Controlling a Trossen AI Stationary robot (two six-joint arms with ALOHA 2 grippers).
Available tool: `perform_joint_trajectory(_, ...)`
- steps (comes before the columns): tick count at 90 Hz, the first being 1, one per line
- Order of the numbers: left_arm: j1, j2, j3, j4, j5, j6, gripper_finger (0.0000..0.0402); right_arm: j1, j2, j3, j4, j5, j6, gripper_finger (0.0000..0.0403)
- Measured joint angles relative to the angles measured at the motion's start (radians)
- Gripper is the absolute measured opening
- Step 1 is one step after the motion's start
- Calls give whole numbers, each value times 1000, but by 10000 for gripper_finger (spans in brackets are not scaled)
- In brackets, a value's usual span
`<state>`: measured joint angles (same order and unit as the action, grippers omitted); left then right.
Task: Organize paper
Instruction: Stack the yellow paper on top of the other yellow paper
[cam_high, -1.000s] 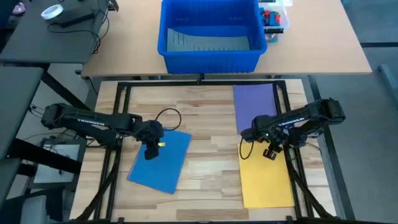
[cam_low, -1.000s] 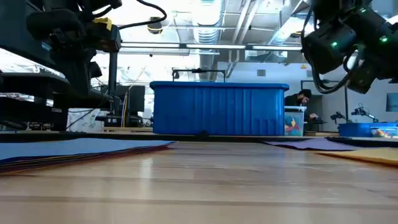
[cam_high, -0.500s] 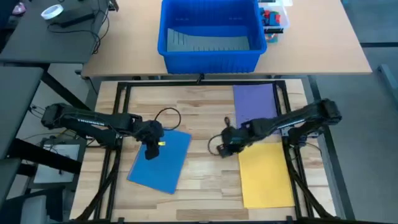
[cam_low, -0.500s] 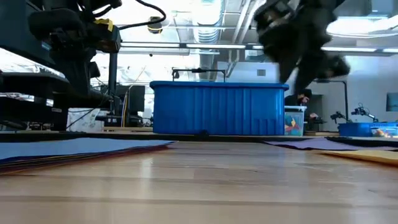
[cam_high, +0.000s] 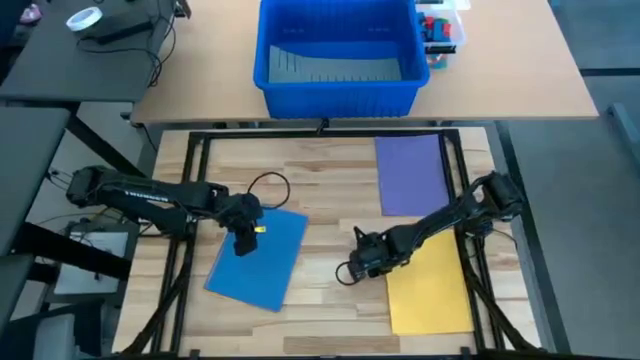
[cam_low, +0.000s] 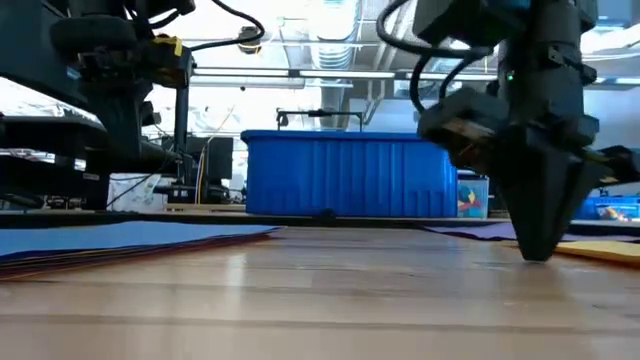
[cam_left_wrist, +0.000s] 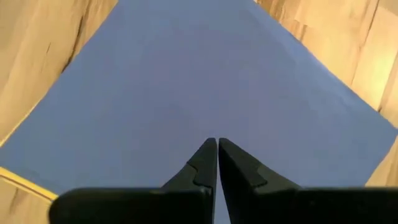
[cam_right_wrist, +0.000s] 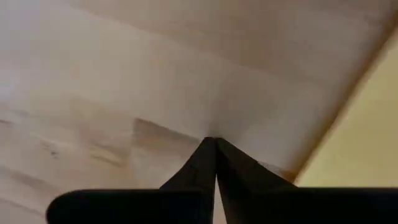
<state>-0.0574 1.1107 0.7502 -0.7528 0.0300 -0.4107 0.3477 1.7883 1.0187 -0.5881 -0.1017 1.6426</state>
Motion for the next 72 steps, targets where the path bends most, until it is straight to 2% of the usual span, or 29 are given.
perform_joint_trajectory(37,1,0,0,-28,-6,51,0,75,-5,0,-134,-35,144,0)
perform_joint_trajectory(56,1,0,0,-28,-9,52,0,75,-3,12,-141,-55,134,0)
perform_joint_trajectory(72,1,0,0,-28,-9,53,0,39,-2,76,-128,-34,78,0)
